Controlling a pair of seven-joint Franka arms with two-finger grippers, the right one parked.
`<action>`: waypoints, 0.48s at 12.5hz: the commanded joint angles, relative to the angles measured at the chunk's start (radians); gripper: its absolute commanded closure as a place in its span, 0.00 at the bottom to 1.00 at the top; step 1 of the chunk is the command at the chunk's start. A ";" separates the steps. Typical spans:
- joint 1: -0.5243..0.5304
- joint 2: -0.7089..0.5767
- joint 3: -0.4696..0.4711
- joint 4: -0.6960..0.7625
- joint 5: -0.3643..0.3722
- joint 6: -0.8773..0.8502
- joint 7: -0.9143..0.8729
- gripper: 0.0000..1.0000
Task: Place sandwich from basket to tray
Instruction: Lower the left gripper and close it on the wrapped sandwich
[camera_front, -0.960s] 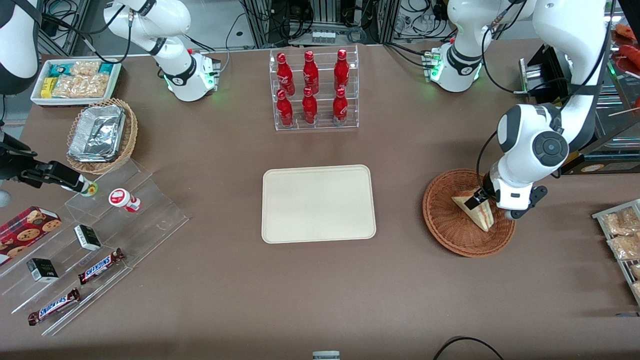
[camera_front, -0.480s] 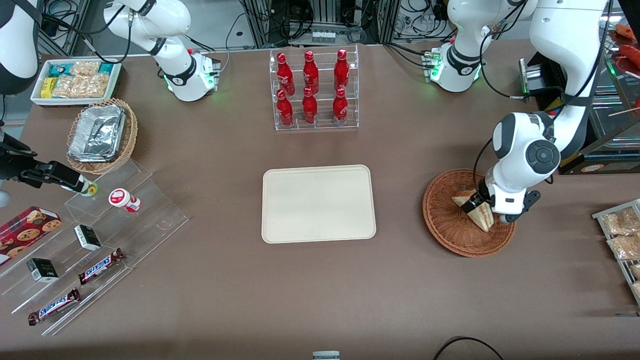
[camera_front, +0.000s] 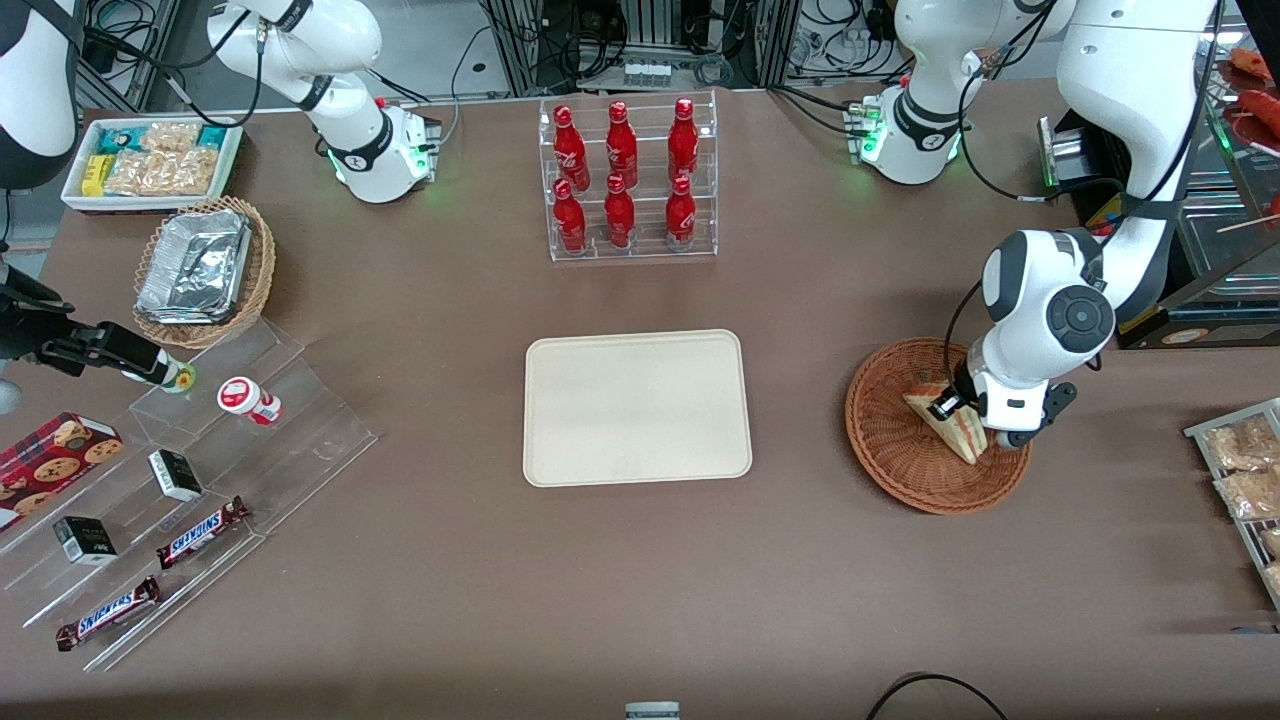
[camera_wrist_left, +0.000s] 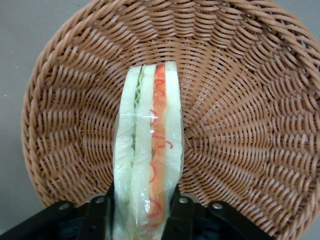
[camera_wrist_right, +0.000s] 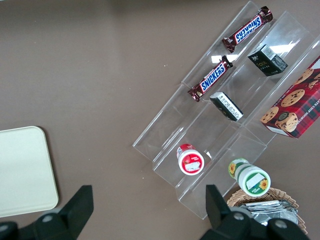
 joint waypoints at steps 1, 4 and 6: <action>0.000 -0.038 -0.006 0.033 0.054 -0.119 0.049 1.00; -0.022 -0.028 -0.024 0.193 0.052 -0.356 0.134 1.00; -0.042 -0.026 -0.046 0.251 0.037 -0.408 0.166 1.00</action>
